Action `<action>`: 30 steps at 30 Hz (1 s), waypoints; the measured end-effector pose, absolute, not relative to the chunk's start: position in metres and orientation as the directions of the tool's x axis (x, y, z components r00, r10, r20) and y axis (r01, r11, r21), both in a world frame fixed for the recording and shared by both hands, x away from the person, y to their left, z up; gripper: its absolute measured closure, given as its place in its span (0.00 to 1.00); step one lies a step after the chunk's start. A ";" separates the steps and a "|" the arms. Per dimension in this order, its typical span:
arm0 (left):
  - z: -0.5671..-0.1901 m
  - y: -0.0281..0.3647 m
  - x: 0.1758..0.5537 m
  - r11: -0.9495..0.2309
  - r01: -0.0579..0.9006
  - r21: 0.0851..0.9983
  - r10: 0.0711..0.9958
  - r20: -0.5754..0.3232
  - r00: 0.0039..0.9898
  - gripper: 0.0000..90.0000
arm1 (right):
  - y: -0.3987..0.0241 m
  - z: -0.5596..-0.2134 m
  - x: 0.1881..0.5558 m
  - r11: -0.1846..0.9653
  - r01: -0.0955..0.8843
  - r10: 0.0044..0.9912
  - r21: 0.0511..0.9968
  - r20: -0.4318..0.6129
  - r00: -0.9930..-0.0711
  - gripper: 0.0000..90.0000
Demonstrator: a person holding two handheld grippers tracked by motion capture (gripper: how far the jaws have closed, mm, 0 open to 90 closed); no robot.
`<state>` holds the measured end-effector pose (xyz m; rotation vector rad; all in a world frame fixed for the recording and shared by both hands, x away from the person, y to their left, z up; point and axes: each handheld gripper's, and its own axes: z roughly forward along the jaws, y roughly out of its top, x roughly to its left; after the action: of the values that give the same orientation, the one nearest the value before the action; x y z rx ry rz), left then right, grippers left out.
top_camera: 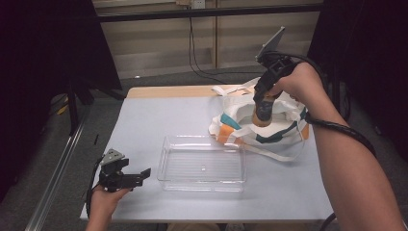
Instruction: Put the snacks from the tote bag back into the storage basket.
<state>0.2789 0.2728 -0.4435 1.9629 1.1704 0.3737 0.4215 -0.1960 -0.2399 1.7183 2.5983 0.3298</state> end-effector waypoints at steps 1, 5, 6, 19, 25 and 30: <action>-0.444 0.273 0.279 -0.249 0.600 0.761 0.838 -0.141 0.527 0.04 | -0.195 -0.240 0.421 0.382 0.906 0.908 0.181 0.107 -0.404 0.33; -0.443 0.273 0.279 -0.242 0.601 0.762 0.840 -0.145 0.523 0.04 | -0.189 -0.241 0.419 0.396 0.901 0.902 0.176 0.111 -0.418 0.34; -0.443 0.273 0.279 -0.244 0.600 0.762 0.840 -0.144 0.524 0.04 | -0.187 -0.241 0.418 0.403 0.898 0.898 0.178 0.113 -0.425 0.34; -0.443 0.274 0.279 -0.243 0.600 0.762 0.839 -0.145 0.525 0.04 | -0.168 -0.236 0.408 0.453 0.870 0.869 0.195 0.123 -0.480 0.34; -0.442 0.274 0.279 -0.240 0.597 0.765 0.843 -0.141 0.520 0.04 | -0.165 -0.241 0.406 0.458 0.867 0.860 0.197 0.150 -0.488 0.34; -0.443 0.274 0.279 -0.239 0.598 0.765 0.841 -0.144 0.521 0.04 | -0.162 -0.243 0.403 0.462 0.865 0.857 0.196 0.155 -0.492 0.34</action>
<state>0.2790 0.2742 -0.4431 1.9500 1.1755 0.3797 0.4033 -0.1618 -0.2426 1.5998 2.7153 0.3958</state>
